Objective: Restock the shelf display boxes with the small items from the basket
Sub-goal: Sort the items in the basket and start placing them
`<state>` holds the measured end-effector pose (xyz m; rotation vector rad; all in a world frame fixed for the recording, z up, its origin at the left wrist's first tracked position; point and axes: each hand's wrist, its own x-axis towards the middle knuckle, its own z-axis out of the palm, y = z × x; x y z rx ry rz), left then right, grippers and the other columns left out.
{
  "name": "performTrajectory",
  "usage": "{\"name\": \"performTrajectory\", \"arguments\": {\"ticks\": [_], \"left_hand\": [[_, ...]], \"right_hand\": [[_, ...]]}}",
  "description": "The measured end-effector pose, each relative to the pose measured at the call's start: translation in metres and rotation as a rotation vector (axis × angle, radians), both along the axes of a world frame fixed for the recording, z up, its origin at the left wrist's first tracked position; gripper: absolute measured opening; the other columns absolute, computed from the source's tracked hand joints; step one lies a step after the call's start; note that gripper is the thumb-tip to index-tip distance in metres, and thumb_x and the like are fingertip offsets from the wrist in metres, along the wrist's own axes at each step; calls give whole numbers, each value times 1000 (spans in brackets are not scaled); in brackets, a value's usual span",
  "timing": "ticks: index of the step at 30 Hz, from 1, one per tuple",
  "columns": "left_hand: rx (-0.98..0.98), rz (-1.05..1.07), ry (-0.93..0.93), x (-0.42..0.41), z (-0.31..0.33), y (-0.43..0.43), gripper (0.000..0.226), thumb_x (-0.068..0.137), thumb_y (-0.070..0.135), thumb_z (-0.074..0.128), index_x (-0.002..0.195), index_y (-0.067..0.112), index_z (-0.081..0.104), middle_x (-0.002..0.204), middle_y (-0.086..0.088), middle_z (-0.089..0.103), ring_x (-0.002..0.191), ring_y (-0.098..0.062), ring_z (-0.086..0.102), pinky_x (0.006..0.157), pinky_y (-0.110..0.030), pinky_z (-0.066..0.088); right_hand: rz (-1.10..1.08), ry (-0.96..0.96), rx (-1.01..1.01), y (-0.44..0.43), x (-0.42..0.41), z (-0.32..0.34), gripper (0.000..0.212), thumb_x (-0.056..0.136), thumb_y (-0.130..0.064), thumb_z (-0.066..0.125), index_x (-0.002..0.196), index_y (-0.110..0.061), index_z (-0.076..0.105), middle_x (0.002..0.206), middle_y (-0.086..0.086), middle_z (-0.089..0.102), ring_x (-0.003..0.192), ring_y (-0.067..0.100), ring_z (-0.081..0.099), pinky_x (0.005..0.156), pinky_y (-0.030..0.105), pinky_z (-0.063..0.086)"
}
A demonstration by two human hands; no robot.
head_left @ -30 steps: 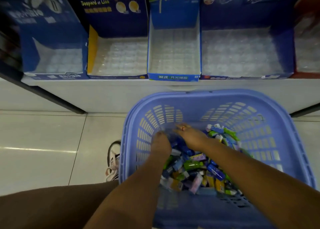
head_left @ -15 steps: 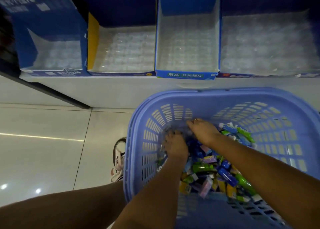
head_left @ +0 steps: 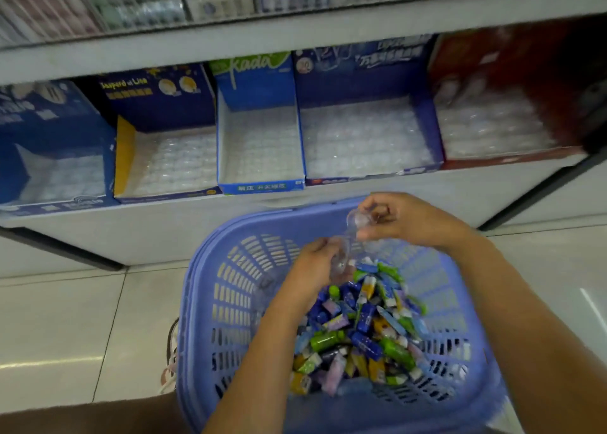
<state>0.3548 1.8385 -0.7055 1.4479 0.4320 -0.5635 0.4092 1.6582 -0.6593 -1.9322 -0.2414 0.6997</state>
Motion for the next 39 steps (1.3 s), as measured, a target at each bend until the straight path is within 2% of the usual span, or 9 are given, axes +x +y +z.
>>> {"name": "performTrajectory", "arguments": {"ticks": [2,6,10,15,20,25,29,32,39], "left_hand": [[-24,5,-40,8,29,-19,29,100,32,45,85,15,63,66,-1,60,43,-9,53,42,-20,42],[15,-135,-250,27,75,-53,32,88,44,59,99,14,63,69,1,50,48,-7,47,44,-18,38],[-7,-162,-391,47,101,-84,35,86,8,65,120,17,61,58,7,53,50,-6,46,50,-19,41],[135,-183,-538,70,112,-116,14,87,19,65,101,19,66,65,12,52,48,1,51,55,-14,47],[202,-223,-634,89,111,-142,9,86,24,69,93,20,66,69,9,57,59,2,55,63,-15,50],[355,-246,-750,102,102,-167,36,90,29,63,123,15,58,114,4,64,104,-7,59,92,-17,47],[475,-287,-787,105,91,-176,29,96,30,52,115,10,61,92,-7,65,92,-16,59,64,-1,37],[477,-268,-772,107,85,-176,32,98,33,46,112,8,61,94,-8,66,94,-20,61,70,-15,38],[473,-251,-762,106,81,-178,34,99,31,44,117,6,59,116,-11,65,106,-20,59,66,6,31]], "right_hand": [[-142,-72,72,-22,4,23,29,70,-24,78,92,-14,64,73,-3,64,65,5,57,59,14,46],[-428,-345,67,-63,28,55,32,80,-10,72,108,-15,57,63,-8,56,47,1,53,47,14,43],[-489,-598,-124,-102,62,75,31,79,-9,72,101,-24,56,77,-5,58,56,-1,54,59,17,46],[-549,-782,-426,-158,90,73,28,83,-15,68,109,-8,63,88,1,59,75,13,53,62,6,34],[-575,-676,-503,-178,116,61,29,87,-20,64,115,-15,63,107,7,68,88,15,60,77,17,45],[-540,-672,-413,-181,129,57,30,89,-16,62,119,-12,63,116,9,67,101,19,63,86,19,47],[-418,-667,-461,-186,133,61,35,89,-15,63,123,-12,61,123,9,63,113,22,58,95,19,41],[-341,-650,-521,-190,137,70,31,89,-14,62,119,-9,63,122,11,63,113,25,56,93,22,40],[-147,-595,-872,-187,144,87,23,91,-15,57,110,-3,64,117,17,60,109,32,56,93,33,45]]}}
